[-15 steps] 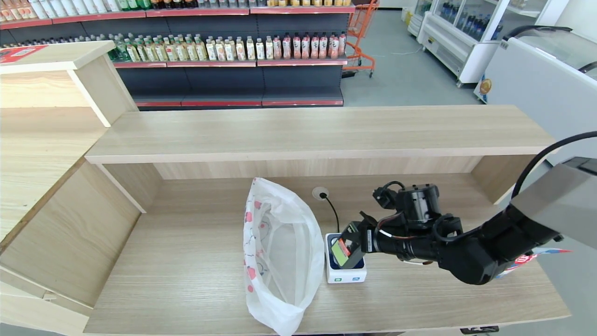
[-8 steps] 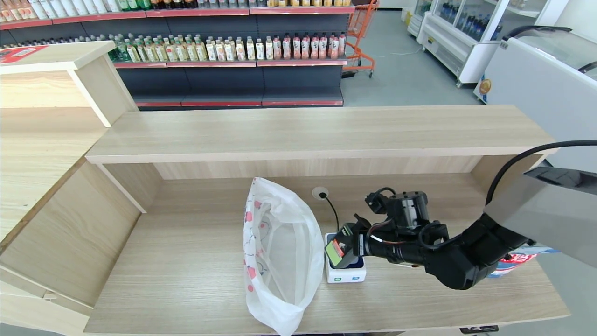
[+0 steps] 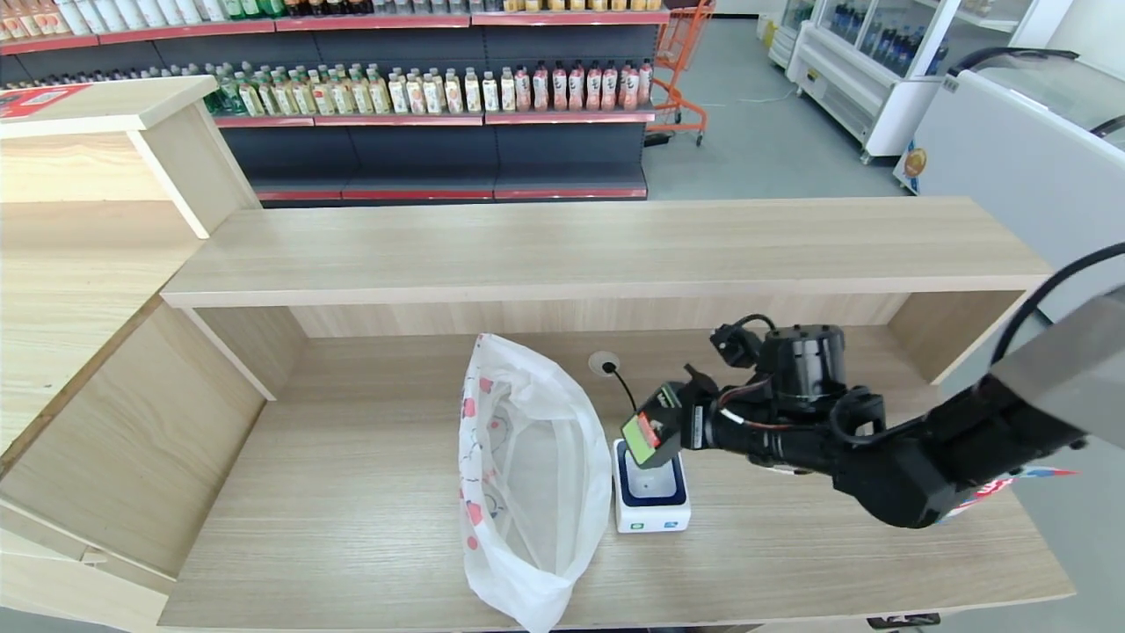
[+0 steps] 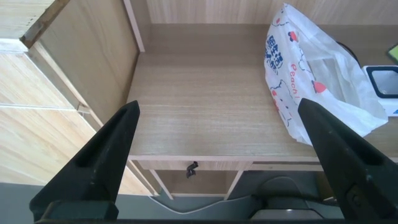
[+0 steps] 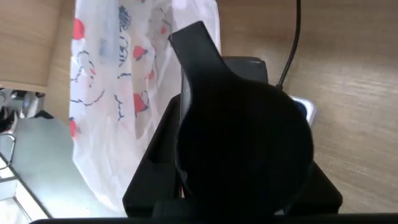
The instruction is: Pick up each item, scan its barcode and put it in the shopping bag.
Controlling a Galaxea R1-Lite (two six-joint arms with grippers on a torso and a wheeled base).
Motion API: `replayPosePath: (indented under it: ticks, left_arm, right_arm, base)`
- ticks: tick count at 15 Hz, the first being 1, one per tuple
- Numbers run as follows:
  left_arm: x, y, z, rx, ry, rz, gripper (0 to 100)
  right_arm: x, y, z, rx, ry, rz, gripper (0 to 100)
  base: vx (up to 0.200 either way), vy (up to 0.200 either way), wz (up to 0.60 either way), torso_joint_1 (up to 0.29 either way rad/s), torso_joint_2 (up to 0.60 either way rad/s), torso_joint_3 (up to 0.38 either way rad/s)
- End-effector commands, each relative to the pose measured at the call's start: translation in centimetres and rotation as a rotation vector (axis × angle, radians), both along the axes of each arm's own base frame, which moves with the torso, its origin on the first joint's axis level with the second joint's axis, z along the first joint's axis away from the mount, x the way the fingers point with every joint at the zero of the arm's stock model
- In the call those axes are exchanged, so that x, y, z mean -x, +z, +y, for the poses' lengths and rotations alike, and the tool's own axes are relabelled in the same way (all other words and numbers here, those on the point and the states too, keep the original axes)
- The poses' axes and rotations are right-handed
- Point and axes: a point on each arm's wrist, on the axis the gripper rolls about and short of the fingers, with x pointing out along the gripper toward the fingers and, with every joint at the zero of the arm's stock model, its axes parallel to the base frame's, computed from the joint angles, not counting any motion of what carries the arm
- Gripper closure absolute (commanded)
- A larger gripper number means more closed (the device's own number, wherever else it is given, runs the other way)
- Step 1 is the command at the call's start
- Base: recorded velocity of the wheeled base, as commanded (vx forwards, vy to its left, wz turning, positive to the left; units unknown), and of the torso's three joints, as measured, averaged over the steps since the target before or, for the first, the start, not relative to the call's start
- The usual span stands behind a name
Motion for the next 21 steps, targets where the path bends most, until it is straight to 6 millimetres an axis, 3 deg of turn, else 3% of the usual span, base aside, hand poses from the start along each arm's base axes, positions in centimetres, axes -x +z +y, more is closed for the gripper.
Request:
replayPosePath:
  ticks: [1, 4, 7, 12, 17, 21]
  left_arm:
    - [0.0, 0.0, 0.0, 0.0, 0.0, 0.0, 0]
    - [0.0, 0.0, 0.0, 0.0, 0.0, 0.0, 0]
    - [0.0, 0.0, 0.0, -0.003, 0.0, 0.0, 0]
    - [0.0, 0.0, 0.0, 0.0, 0.0, 0.0, 0]
    - [0.0, 0.0, 0.0, 0.0, 0.0, 0.0, 0]
    - [0.0, 0.0, 0.0, 0.002, 0.0, 0.0, 0]
  right_arm:
    - [4.2, 7.2, -4.8, 0.12, -0.025, -0.239, 100]
    - [6.6, 5.6, -8.9, 0.456, -0.098, -0.335, 100]
    - [8.0, 4.6, -9.5, 0.476, -0.094, -0.341, 100]
    - [8.3, 4.2, -8.9, 0.375, -0.023, -0.307, 100]
    - [7.2, 4.9, -7.4, 0.273, 0.057, -0.311, 100]
    - [5.8, 5.9, -4.2, 0.177, 0.11, -0.304, 100]
  base:
    - [0.0, 0.0, 0.0, 0.0, 0.0, 0.0]
    - [0.0, 0.0, 0.0, 0.0, 0.0, 0.0]
    - [0.0, 0.0, 0.0, 0.0, 0.0, 0.0]
    - [-0.08, 0.0, 0.0, 0.004, 0.0, 0.001]
    - [-0.04, 0.0, 0.0, 0.004, 0.0, 0.001]
    - [0.0, 0.2, 0.0, 0.006, 0.0, 0.001]
